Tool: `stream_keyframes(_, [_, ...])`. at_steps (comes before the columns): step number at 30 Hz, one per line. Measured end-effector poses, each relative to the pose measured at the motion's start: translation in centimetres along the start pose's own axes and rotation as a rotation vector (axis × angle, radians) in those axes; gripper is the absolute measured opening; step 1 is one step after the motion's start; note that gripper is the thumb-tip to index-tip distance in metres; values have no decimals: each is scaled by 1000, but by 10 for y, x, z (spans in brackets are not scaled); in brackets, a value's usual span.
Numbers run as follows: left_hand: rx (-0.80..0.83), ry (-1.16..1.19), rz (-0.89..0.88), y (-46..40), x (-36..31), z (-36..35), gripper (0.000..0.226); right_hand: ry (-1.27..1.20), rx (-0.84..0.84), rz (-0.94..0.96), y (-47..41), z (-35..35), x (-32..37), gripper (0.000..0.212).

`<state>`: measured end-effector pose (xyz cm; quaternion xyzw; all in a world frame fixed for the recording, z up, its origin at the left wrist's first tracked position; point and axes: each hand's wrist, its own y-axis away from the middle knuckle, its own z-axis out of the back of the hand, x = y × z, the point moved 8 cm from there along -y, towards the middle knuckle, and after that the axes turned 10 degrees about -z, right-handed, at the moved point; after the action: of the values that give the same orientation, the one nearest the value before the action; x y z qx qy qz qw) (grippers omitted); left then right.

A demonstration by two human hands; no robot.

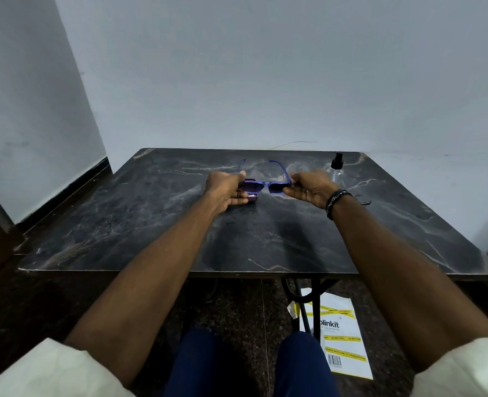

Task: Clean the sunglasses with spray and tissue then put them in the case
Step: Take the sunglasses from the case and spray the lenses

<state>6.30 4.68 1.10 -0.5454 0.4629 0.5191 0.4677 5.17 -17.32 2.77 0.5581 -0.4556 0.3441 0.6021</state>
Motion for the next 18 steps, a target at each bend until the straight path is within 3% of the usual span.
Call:
stream_keyframes(3, [-22,42,-9,-2,-2,-1,21,210,-118,158,0,19,12,26])
stream_keyframes(8, [-16,64,-22,-3,-1,-9,22,420,-504,575,18,68,37,43])
stream_keyframes(14, [17,76,-28,-7,2,-20,20,397,-809,634,38,118,42,26])
stream_keyframes(16, [14,72,-33,-9,3,-21,20,399,-784,614,32,124,42,16])
stream_keyframes(18, [16,67,-41,-10,4,-24,21,404,-677,537,13,127,39,30])
